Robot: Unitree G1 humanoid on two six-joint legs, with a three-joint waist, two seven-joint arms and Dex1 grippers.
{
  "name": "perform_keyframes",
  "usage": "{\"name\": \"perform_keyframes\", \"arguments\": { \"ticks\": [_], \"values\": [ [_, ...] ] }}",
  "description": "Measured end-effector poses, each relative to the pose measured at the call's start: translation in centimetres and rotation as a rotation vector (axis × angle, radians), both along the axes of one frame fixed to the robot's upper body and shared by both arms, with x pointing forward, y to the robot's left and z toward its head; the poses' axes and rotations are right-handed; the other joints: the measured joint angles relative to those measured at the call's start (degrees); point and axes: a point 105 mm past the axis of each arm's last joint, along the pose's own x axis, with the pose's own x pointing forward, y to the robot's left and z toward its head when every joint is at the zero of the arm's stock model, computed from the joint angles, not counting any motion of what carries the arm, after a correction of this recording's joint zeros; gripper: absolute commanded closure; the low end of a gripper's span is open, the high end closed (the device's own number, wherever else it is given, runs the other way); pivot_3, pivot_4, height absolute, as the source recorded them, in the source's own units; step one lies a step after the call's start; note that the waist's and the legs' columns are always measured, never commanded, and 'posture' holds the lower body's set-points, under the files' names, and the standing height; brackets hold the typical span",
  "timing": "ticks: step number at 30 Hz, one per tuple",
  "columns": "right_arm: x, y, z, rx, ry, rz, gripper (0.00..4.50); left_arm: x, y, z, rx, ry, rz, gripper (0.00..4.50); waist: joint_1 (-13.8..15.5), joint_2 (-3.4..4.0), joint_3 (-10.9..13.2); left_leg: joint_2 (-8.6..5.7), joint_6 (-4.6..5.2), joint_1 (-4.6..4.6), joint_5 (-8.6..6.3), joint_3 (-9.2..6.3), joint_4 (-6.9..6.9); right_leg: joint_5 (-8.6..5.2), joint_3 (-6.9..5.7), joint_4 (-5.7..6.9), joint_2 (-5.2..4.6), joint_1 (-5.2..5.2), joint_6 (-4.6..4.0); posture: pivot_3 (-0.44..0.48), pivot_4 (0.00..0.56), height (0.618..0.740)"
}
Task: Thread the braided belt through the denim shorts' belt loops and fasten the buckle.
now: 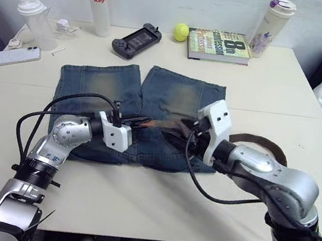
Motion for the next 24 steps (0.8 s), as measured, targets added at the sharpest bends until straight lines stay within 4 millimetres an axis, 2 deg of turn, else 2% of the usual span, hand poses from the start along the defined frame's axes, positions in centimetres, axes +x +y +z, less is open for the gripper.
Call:
{"name": "perform_keyframes", "arguments": {
  "ticks": [2,6,10,12,15,17,19,21,24],
  "values": [
    [0.0,-0.9,-0.7,-0.034,-0.048,-0.001,0.98,0.0,0.0,-0.1,0.002,0.002,-0.001,4.50,0.39,-0.01,0.00,0.02,-0.01,0.01,0.01,0.00,0.02,0.00,-0.02,0.00,0.01,0.02,0.00,0.000,0.150,0.740],
    [-1.6,-1.0,-2.4,-0.032,0.020,0.083,0.98,-0.1,-0.1,-0.2,0.004,0.002,-0.008,4.50,0.59,0.00,0.00,0.04,-0.02,0.01,0.01,-0.02,0.09,0.00,-0.05,0.03,0.00,0.08,0.00,0.000,0.150,0.740],
    [-4.3,-0.8,-3.9,0.026,0.214,0.182,0.98,-0.2,-0.1,-0.4,0.006,0.005,-0.013,4.50,0.66,0.00,0.00,0.04,0.00,0.03,0.00,-0.14,0.14,0.00,-0.13,-0.01,0.00,0.20,0.00,0.000,0.150,0.740],
    [-5.8,-0.2,-4.6,0.107,0.374,0.236,0.98,-0.3,-0.1,-0.4,0.006,0.003,-0.017,4.50,0.59,-0.01,0.00,0.05,0.00,0.04,0.00,-0.19,0.18,0.00,-0.18,-0.01,0.01,0.25,0.00,0.000,0.150,0.740],
    [-6.8,0.7,-4.9,0.261,0.568,0.261,0.98,-0.3,-0.3,-0.5,0.003,0.001,-0.023,4.50,0.52,-0.01,0.00,0.06,0.00,0.08,0.01,-0.27,0.21,0.00,-0.25,-0.02,0.02,0.35,-0.01,0.000,0.150,0.740],
    [-6.5,1.5,-4.9,0.499,0.785,0.218,0.98,-0.4,-0.4,-0.5,0.002,0.001,-0.024,4.50,0.48,-0.02,0.01,0.07,0.00,0.08,0.00,-0.45,0.30,0.00,-0.44,-0.12,0.01,0.54,0.00,0.000,0.150,0.740],
    [-5.2,2.0,-4.5,0.737,0.925,0.143,0.98,-0.4,-0.4,-0.5,0.002,-0.001,-0.023,4.50,0.45,-0.01,0.03,0.06,0.03,0.08,-0.01,-0.60,0.38,0.00,-0.65,-0.18,0.01,0.69,0.00,0.000,0.150,0.740],
    [-3.1,2.3,-4.0,0.964,1.012,0.042,0.98,-0.4,-0.4,-0.5,0.002,-0.004,-0.024,4.50,0.41,0.01,0.03,0.06,0.02,0.08,-0.01,-0.73,0.41,0.00,-0.80,-0.21,0.00,0.77,0.00,0.000,0.150,0.740],
    [-1.2,1.6,-3.9,1.106,1.054,-0.089,0.98,-0.4,-0.4,-0.5,0.002,-0.011,-0.026,4.50,0.58,0.04,0.05,0.02,0.03,0.06,-0.01,-0.77,0.40,0.00,-0.82,-0.21,-0.04,0.76,0.00,0.000,0.150,0.740]
  ]
}}
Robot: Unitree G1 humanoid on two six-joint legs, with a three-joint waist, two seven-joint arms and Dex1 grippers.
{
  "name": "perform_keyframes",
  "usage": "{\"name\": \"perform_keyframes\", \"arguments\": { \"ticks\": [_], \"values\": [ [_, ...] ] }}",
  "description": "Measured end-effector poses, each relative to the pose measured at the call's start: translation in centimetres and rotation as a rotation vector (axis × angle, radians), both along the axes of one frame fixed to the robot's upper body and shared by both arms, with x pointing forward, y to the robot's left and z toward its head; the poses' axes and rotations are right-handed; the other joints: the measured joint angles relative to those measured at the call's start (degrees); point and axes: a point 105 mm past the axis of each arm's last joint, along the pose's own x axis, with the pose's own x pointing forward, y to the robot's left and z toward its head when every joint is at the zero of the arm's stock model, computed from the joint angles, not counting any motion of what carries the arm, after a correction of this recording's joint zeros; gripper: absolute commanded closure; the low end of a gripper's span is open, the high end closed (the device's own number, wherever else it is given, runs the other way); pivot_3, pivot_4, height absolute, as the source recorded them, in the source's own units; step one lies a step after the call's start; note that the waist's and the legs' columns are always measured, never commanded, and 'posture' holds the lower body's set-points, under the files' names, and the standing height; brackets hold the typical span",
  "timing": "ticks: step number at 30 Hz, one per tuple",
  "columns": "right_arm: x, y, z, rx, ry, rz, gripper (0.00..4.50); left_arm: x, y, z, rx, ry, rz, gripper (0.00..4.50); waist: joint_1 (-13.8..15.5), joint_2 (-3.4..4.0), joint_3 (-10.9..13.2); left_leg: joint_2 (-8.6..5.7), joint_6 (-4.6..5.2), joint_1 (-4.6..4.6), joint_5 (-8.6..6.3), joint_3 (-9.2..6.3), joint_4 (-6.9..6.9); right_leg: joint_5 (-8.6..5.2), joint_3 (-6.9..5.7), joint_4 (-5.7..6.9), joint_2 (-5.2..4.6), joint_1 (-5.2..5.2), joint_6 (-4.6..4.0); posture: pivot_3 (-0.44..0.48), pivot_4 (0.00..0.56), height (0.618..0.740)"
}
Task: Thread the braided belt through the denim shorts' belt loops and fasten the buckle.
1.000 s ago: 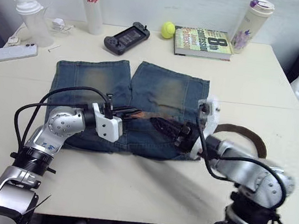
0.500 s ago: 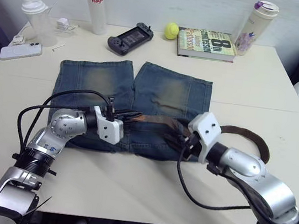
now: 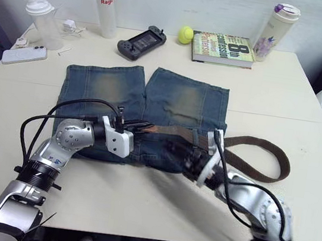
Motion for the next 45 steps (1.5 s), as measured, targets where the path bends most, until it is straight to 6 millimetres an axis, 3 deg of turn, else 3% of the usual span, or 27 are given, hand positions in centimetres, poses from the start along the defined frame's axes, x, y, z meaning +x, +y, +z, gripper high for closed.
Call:
{"name": "perform_keyframes", "arguments": {
  "ticks": [5,16,19,25,29,30,35,39,45],
  "values": [
    [0.8,0.0,0.7,0.051,0.064,-0.069,0.98,0.0,0.2,-0.1,0.007,0.000,0.006,4.50,-0.04,0.01,0.00,-0.01,-0.01,0.00,0.01,-0.09,-0.02,0.00,-0.03,0.02,0.00,0.00,0.00,0.000,0.150,0.740],
    [0.9,-1.1,-0.8,0.029,0.150,-0.137,0.98,0.0,0.3,-0.1,0.013,-0.002,0.010,4.50,-0.05,0.02,0.00,-0.01,-0.02,0.00,0.01,-0.09,-0.06,0.00,-0.02,0.02,0.01,-0.01,0.00,0.000,0.150,0.740],
    [1.2,-1.8,-0.8,0.034,0.154,-0.165,1.78,0.0,0.4,-0.1,0.015,-0.002,0.011,4.50,-0.07,0.02,0.00,-0.01,-0.02,0.00,0.01,-0.08,-0.08,0.00,-0.02,0.02,0.01,-0.02,0.00,0.000,0.150,0.740],
    [1.5,-2.0,-0.4,0.059,0.147,-0.187,4.46,0.1,0.6,-0.1,0.027,-0.001,0.015,4.50,-0.07,0.02,0.00,-0.01,-0.02,0.00,0.01,-0.08,-0.08,0.00,-0.02,0.02,0.01,-0.02,0.00,0.000,0.150,0.740],
    [1.6,-1.9,-0.1,0.069,0.146,-0.193,4.46,0.1,0.8,-0.2,0.039,0.001,0.023,4.50,-0.07,0.02,0.00,-0.01,-0.02,0.00,0.01,-0.08,-0.08,0.00,-0.02,0.02,0.01,-0.02,0.00,0.000,0.150,0.740],
    [1.7,-1.9,-0.1,0.072,0.148,-0.196,4.50,0.2,0.8,-0.2,0.035,0.012,0.028,3.60,-0.07,0.02,0.00,-0.01,-0.02,0.00,0.01,-0.08,-0.08,0.00,-0.01,0.02,0.01,-0.02,0.00,0.000,0.150,0.740],
    [2.1,-1.8,0.6,0.090,0.120,-0.208,4.50,-0.3,0.4,-0.1,0.002,0.077,0.020,1.70,-0.12,0.02,0.01,-0.01,-0.03,0.00,0.02,-0.09,-0.08,0.00,-0.01,0.02,0.01,-0.02,0.00,0.000,0.150,0.740],
    [2.2,-1.9,0.9,0.085,0.089,-0.225,4.50,-1.0,0.8,0.4,-0.102,0.223,0.036,1.70,-0.32,0.05,0.02,0.00,-0.03,0.00,0.02,-0.08,-0.11,0.00,0.03,0.02,0.01,-0.05,-0.01,0.000,0.150,0.740],
    [2.2,-1.8,1.5,0.085,0.028,-0.246,4.50,-3.0,7.4,2.2,-0.297,0.619,0.159,1.70,-1.27,0.11,0.06,0.02,-0.21,0.04,0.13,-0.22,-0.34,-0.04,0.03,0.02,0.04,-0.07,-0.07,0.000,0.150,0.740]
  ]
}}
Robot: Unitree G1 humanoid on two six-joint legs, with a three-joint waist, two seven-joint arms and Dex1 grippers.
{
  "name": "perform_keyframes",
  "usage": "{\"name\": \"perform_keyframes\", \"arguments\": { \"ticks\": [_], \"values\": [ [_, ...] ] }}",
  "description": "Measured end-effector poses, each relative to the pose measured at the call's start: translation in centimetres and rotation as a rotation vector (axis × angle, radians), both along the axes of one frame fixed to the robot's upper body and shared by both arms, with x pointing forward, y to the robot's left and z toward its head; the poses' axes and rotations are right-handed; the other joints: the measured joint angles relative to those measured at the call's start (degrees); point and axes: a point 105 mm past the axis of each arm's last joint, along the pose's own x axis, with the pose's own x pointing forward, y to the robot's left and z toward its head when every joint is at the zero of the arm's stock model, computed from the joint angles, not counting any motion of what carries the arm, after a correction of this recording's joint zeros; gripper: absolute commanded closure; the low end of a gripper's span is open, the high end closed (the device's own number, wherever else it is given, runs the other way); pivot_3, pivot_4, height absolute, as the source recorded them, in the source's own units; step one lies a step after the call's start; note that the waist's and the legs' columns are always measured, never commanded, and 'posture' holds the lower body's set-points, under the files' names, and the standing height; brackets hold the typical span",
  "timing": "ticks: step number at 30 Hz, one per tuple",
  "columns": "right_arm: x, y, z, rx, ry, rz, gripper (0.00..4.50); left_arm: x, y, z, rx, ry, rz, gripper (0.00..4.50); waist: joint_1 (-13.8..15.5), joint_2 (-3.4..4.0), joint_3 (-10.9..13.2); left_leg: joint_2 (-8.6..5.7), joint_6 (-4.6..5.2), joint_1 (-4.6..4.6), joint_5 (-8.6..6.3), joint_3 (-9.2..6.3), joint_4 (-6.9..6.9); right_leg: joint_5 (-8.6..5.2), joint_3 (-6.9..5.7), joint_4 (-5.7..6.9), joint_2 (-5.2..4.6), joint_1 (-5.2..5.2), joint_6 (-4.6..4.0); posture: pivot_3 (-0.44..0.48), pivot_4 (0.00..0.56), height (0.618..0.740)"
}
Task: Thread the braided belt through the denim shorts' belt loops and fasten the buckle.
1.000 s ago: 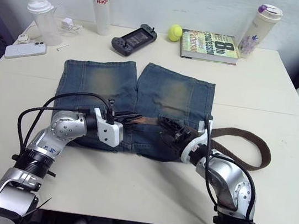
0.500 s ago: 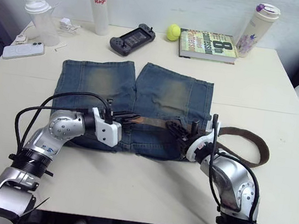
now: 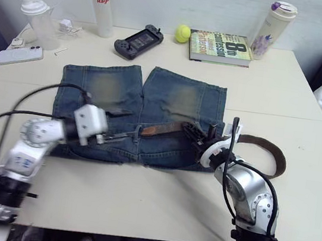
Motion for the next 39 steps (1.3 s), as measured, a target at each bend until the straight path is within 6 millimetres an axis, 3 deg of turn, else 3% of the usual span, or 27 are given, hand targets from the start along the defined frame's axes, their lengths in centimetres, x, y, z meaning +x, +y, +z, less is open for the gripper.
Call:
{"name": "perform_keyframes", "arguments": {
  "ticks": [5,15,18,21,25,30,39],
  "values": [
    [0.0,1.2,0.1,0.002,-0.030,0.008,4.50,-2.0,2.9,-1.2,-0.025,0.196,0.031,1.70,-0.07,0.03,0.02,-0.05,0.01,0.01,0.02,-0.09,-0.02,0.00,0.03,-0.01,0.00,0.04,0.00,0.000,0.150,0.740],
    [0.1,3.5,-1.4,-0.069,-0.050,0.051,4.50,-2.0,3.2,-1.1,-0.009,0.201,0.027,1.70,-0.26,0.02,0.01,-0.08,-0.03,0.03,0.05,-0.11,-0.16,0.00,0.12,0.03,0.01,-0.03,0.00,0.000,0.150,0.740],
    [0.2,4.3,-2.9,-0.109,-0.016,0.094,4.50,-1.5,2.6,-1.3,0.018,0.168,0.011,1.70,-0.27,0.02,0.01,-0.07,-0.05,0.03,0.06,-0.10,-0.16,0.00,0.12,0.04,0.03,-0.04,0.00,0.000,0.150,0.740],
    [0.6,4.8,-4.1,-0.152,0.013,0.125,4.50,-0.9,1.8,-1.2,0.081,0.078,-0.019,1.70,-0.23,0.02,0.01,-0.08,-0.05,0.02,0.06,-0.07,-0.15,0.00,0.13,0.04,0.03,-0.05,0.00,0.000,0.150,0.740],
    [0.8,6.2,-4.0,-0.165,-0.002,0.176,4.50,0.0,1.7,-1.6,0.211,-0.067,-0.041,1.70,-0.36,0.02,0.01,-0.06,-0.07,0.02,0.08,0.00,-0.18,0.00,0.13,0.10,0.05,-0.13,0.00,0.000,0.150,0.740],
    [0.7,7.9,-4.0,-0.160,-0.011,0.236,4.50,0.7,1.4,-3.0,0.467,-0.383,-0.145,1.70,-0.22,-0.01,-0.01,-0.05,-0.05,-0.02,0.07,0.07,-0.20,0.00,0.10,0.15,0.00,-0.23,0.00,0.000,0.150,0.740],
    [0.9,7.9,-3.7,-0.156,-0.027,0.231,4.50,0.9,1.9,-4.6,0.549,-0.551,-0.197,1.70,-0.37,-0.03,-0.02,-0.05,-0.06,-0.04,0.07,0.11,-0.20,0.01,0.07,0.44,-0.03,-0.42,0.01,0.000,0.150,0.740]
  ]
}}
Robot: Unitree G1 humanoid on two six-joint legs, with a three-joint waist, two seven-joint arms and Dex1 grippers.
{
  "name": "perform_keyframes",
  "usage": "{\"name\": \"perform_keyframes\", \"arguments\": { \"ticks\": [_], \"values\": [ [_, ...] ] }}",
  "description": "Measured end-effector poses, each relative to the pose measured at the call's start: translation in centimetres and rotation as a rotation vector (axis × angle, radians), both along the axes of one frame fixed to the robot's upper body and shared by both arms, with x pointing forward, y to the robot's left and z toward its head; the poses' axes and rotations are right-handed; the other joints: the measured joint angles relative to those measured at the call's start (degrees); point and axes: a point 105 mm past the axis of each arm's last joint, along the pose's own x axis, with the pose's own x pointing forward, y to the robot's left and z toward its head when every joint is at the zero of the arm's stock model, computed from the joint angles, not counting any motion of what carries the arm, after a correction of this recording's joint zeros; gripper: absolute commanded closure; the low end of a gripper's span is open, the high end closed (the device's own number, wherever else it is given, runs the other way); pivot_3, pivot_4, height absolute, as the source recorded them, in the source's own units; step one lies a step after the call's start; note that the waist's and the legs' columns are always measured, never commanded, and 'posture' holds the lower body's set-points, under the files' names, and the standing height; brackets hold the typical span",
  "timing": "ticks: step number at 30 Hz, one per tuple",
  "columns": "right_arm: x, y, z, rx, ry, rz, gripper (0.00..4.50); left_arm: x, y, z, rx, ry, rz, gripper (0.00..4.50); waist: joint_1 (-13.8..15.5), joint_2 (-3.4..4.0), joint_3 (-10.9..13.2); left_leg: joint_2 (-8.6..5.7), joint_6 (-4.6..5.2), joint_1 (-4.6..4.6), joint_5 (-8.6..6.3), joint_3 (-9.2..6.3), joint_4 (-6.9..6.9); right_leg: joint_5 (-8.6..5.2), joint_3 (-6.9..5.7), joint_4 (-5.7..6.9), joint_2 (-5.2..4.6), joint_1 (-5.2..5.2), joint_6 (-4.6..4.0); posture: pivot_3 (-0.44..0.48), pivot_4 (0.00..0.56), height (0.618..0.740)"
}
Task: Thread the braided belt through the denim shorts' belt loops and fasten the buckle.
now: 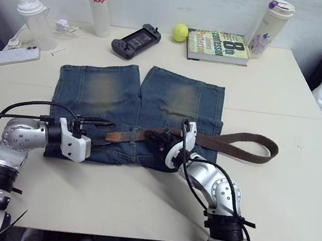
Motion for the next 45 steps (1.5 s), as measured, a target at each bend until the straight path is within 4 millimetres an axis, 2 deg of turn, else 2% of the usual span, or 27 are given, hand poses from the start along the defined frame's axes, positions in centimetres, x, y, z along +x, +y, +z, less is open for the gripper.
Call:
{"name": "perform_keyframes", "arguments": {
  "ticks": [4,11,14,17,19,30,33,35,38,40,43,45],
  "values": [
    [0.1,0.0,0.1,0.000,-0.003,-0.002,4.50,0.0,0.4,-0.2,-0.002,-0.033,0.000,1.70,0.05,-0.01,-0.01,0.00,0.00,0.00,0.00,-0.01,0.02,0.00,-0.01,0.22,-0.02,-0.07,0.00,0.000,0.150,0.740],
    [0.1,-0.1,0.1,0.000,-0.002,-0.004,4.50,0.2,-0.3,0.4,-0.047,-0.119,-0.014,1.70,0.01,-0.03,-0.02,0.00,-0.02,-0.01,0.01,0.01,0.01,0.00,-0.01,0.34,-0.03,-0.16,0.00,0.000,0.150,0.740],
    [0.1,-0.2,0.1,0.002,-0.001,-0.003,4.50,0.2,-0.4,0.6,-0.061,-0.131,-0.017,2.42,0.04,-0.03,-0.02,0.00,-0.02,-0.01,0.01,0.01,0.01,0.00,-0.02,0.36,-0.03,-0.16,0.00,0.000,0.150,0.740],
    [0.1,-0.2,0.0,-0.005,-0.001,-0.001,4.50,0.2,-0.3,0.8,-0.067,-0.141,-0.014,3.80,0.03,-0.03,-0.02,0.00,-0.02,-0.01,0.01,0.01,0.02,0.00,-0.02,0.36,-0.03,-0.17,0.00,0.000,0.150,0.740],
    [0.1,-0.1,0.0,-0.006,-0.001,0.002,4.50,0.2,-0.1,0.8,-0.061,-0.142,-0.013,4.43,0.02,-0.03,-0.02,0.00,-0.03,-0.01,0.02,0.01,0.01,0.00,-0.02,0.37,-0.03,-0.17,0.00,0.000,0.150,0.740],
    [-0.1,0.0,-0.1,-0.013,-0.002,0.016,4.50,0.1,-0.1,0.6,-0.021,-0.145,-0.018,4.43,0.03,-0.03,-0.02,0.00,-0.03,-0.02,0.02,0.02,0.02,0.00,-0.02,0.38,-0.02,-0.18,0.00,0.000,0.150,0.740],
    [0.1,-0.1,0.4,0.017,-0.002,0.008,3.33,0.2,-0.2,0.3,-0.009,-0.145,-0.018,4.50,0.03,-0.03,-0.02,0.00,-0.03,-0.01,0.02,0.02,0.01,0.00,-0.02,0.39,-0.02,-0.18,0.00,0.000,0.150,0.740],
    [0.0,-0.4,1.0,0.048,-0.008,0.001,2.40,0.2,-0.2,0.2,-0.007,-0.146,-0.019,4.50,0.06,-0.03,-0.02,0.00,-0.03,-0.02,0.02,0.02,0.01,0.00,-0.02,0.40,-0.02,-0.19,0.00,0.000,0.150,0.740],
    [-0.5,-1.9,2.8,0.036,-0.085,-0.017,1.00,0.2,-0.5,0.4,-0.008,-0.159,-0.025,4.50,0.11,-0.04,-0.03,0.00,-0.02,-0.04,0.01,0.02,0.02,0.00,-0.01,0.40,-0.04,-0.20,0.00,0.000,0.150,0.740],
    [-1.6,-3.8,3.1,-0.075,-0.165,-0.012,0.29,0.3,-0.8,0.5,-0.012,-0.163,-0.028,4.50,0.46,-0.05,-0.03,-0.02,0.01,-0.05,-0.01,0.00,0.04,0.00,0.00,0.39,-0.07,-0.19,0.01,0.000,0.150,0.740],
    [-3.8,-6.4,4.2,-0.206,-0.298,0.008,0.29,0.5,-0.9,0.5,-0.018,-0.156,-0.019,4.50,0.87,-0.05,-0.03,-0.01,0.02,-0.09,-0.01,0.05,0.06,0.00,0.00,0.27,-0.06,-0.17,0.01,0.000,0.150,0.740],
    [-5.6,-7.3,5.5,-0.462,-0.522,0.087,0.29,0.5,-1.3,0.5,-0.025,-0.159,-0.026,4.50,1.03,0.06,0.04,-0.03,0.06,-0.11,-0.03,0.21,0.09,0.00,0.03,0.20,-0.08,-0.22,0.01,0.000,0.150,0.740]
  ]
}}
